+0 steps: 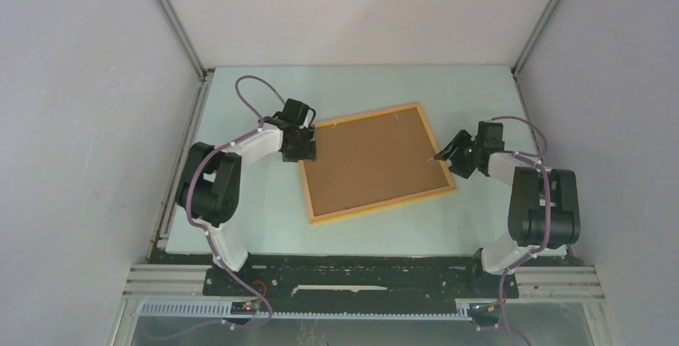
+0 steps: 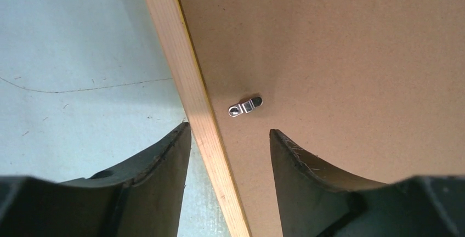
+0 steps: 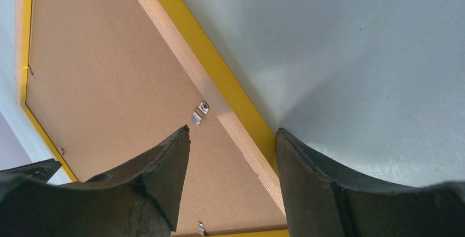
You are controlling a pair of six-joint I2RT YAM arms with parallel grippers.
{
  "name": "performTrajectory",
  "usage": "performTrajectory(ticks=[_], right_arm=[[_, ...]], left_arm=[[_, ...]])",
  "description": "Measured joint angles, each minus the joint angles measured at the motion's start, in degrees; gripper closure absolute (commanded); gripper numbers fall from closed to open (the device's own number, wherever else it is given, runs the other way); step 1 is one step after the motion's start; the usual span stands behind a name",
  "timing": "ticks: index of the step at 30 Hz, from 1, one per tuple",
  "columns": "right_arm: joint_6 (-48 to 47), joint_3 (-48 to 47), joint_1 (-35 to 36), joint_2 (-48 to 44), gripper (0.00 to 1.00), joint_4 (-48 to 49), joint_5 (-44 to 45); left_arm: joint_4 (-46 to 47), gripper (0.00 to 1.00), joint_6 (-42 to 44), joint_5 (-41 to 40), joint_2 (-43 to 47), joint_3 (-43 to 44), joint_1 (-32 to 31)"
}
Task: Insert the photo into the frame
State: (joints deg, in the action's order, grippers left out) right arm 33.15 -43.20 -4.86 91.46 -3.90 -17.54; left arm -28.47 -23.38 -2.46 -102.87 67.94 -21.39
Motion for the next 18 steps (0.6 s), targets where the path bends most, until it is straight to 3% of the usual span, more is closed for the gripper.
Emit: performTrajectory(ticks=[11,16,18], right_arm=[[-0.04,0.00,0.15,0.00,0.34,0.11,0.07],[-0.07,0.00,0.42,0.00,0.34,0.20,0.48],[-0.13,0.00,0.46,0.00,0.34,0.26,0.55]], left_arm=[[0.92,0.43,-1.33,-2.32,-2.71,0.11,-0.33],[1.25,0.64,-4.35,-3.80,-3.02,0.31,-0.66],[1.44,0.66,-6.21,-5.07,-2.99,0.31,-0.55]])
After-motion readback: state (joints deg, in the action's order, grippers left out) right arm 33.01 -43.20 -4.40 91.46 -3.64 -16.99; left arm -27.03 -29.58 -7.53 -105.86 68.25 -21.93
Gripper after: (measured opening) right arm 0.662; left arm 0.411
